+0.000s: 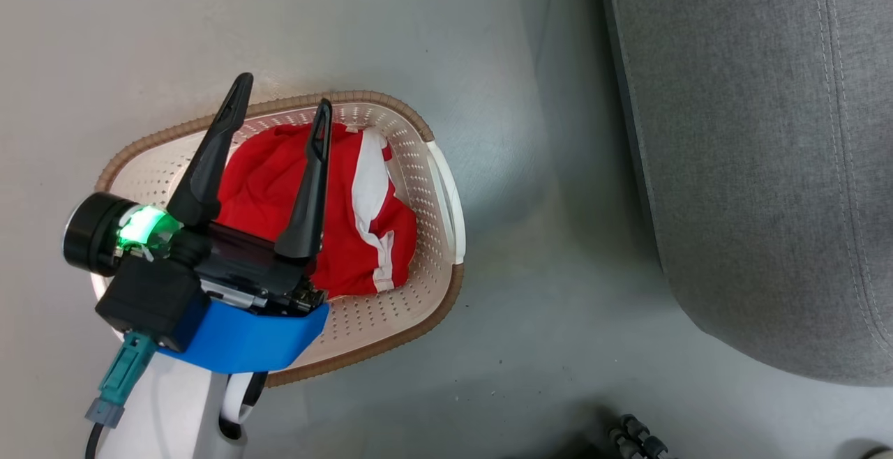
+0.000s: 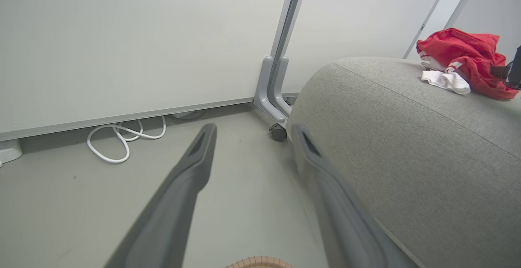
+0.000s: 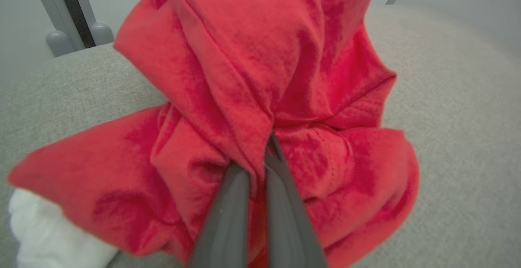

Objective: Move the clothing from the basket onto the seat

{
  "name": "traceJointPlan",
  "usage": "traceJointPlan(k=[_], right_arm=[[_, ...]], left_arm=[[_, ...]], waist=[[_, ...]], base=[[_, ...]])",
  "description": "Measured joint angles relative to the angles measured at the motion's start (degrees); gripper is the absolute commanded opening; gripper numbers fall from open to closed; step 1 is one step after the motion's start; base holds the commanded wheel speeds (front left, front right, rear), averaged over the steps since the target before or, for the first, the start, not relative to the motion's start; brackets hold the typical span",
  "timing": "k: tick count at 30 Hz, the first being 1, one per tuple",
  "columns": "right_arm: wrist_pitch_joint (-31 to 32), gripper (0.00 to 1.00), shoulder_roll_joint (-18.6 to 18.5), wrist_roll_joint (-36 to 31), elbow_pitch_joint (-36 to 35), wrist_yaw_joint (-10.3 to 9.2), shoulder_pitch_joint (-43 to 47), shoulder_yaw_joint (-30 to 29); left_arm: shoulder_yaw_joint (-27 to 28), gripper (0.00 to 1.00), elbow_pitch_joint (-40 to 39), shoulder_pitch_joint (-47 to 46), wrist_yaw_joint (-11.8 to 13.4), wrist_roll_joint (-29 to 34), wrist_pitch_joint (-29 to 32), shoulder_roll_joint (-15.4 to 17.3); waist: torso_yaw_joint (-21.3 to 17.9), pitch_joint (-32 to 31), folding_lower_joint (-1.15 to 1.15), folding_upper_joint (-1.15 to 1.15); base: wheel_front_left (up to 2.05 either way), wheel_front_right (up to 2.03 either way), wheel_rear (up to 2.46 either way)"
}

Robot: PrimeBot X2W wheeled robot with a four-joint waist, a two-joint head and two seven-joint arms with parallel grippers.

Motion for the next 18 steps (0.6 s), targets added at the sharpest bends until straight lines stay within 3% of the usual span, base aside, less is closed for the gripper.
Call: traceJointPlan(k=[3,4,5,6,13,18], right_arm=[[0.3,0.00,0.2,-1.7,0.4,0.00,0.0,-1.5],[0.5,0.13,0.2,-2.1,0.6,0.00,0.0,-1.8],[0.6,0.93,0.2,-2.6,0.7,0.00,0.0,-2.0],[0.6,1.00,0.2,-3.1,0.7,0.00,0.0,-2.1],[0.2,1.00,0.1,-5.1,2.7,0.00,1.2,-2.1],[-2.8,1.00,0.4,-4.7,4.4,0.00,5.3,3.2]], left_arm=[[-0.2,1.00,0.4,-0.3,0.0,0.0,0.0,-0.5],[-0.3,1.00,0.6,-0.3,0.0,-0.1,0.0,-0.6],[-0.3,1.00,0.8,-0.3,0.0,-0.2,0.0,-0.6],[-0.2,1.00,0.9,-0.3,0.0,-0.2,0.0,-0.7],[-0.6,1.00,3.2,-0.3,0.0,-1.3,0.0,-1.9],[-1.1,1.00,6.8,0.8,0.0,-3.1,0.0,-4.2]], waist=[[0.2,-0.7,0.00,0.00],[0.3,-1.0,0.00,0.00],[0.4,-1.3,-0.01,0.00],[0.5,-1.6,0.00,0.00],[1.4,-5.7,-0.01,0.00],[2.6,-11.5,-0.01,0.00]], base=[[0.00,0.00,0.00],[0.00,0.00,0.00],[0.00,0.00,0.00],[0.00,0.00,0.00],[0.00,0.00,0.00],[0.00,0.00,0.00]])
